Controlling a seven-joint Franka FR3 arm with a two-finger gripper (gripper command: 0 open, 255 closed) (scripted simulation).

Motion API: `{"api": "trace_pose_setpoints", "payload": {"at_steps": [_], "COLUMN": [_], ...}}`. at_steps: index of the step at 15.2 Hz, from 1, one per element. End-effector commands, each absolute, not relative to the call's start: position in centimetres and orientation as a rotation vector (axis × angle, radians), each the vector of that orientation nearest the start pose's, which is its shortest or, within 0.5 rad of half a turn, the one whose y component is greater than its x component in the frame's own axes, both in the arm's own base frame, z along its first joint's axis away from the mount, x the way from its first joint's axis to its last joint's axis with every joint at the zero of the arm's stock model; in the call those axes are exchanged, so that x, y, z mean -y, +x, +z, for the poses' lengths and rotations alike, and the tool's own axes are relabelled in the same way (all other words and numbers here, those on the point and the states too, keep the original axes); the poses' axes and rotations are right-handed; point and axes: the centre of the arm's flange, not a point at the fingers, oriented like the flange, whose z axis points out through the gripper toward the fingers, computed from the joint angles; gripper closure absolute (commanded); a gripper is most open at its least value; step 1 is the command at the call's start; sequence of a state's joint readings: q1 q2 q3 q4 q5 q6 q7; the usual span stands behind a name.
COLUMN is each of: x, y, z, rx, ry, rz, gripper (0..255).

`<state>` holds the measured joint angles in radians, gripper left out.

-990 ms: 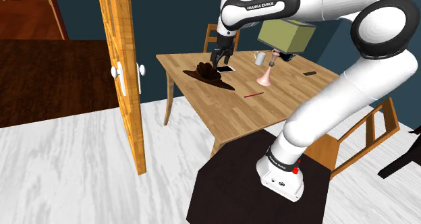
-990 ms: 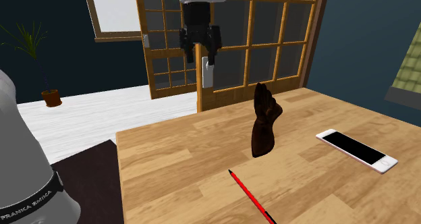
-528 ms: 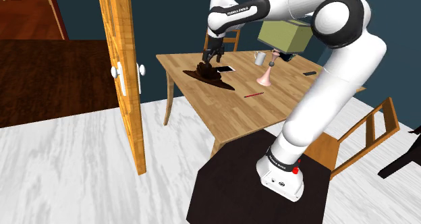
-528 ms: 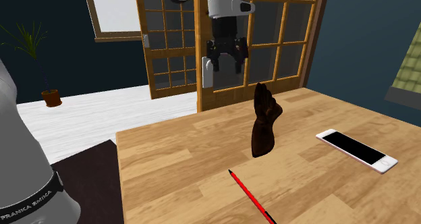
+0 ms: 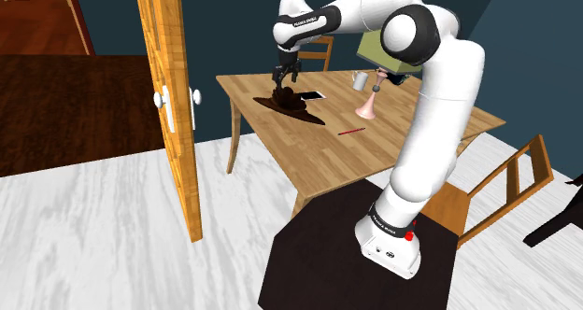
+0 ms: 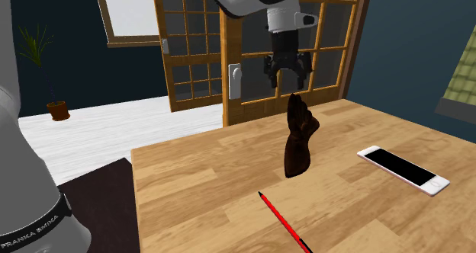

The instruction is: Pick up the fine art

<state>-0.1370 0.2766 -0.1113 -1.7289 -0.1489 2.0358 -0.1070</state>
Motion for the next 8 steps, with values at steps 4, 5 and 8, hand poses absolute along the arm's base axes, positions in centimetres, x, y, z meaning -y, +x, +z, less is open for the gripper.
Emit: {"api": "trace_pose_setpoints", "payload": {"at_steps": [4,5,8], "x": [18.0,18.0,18.0], "y": [65.4,65.4,65.4], "z": [40.5,39.9,38.3], "rx": [-0.136,-0.136,-0.136], "ry": [-3.325,-3.325,-3.325], "rz": [-0.005,-0.005,-0.005], "gripper": [0,0,0]}}
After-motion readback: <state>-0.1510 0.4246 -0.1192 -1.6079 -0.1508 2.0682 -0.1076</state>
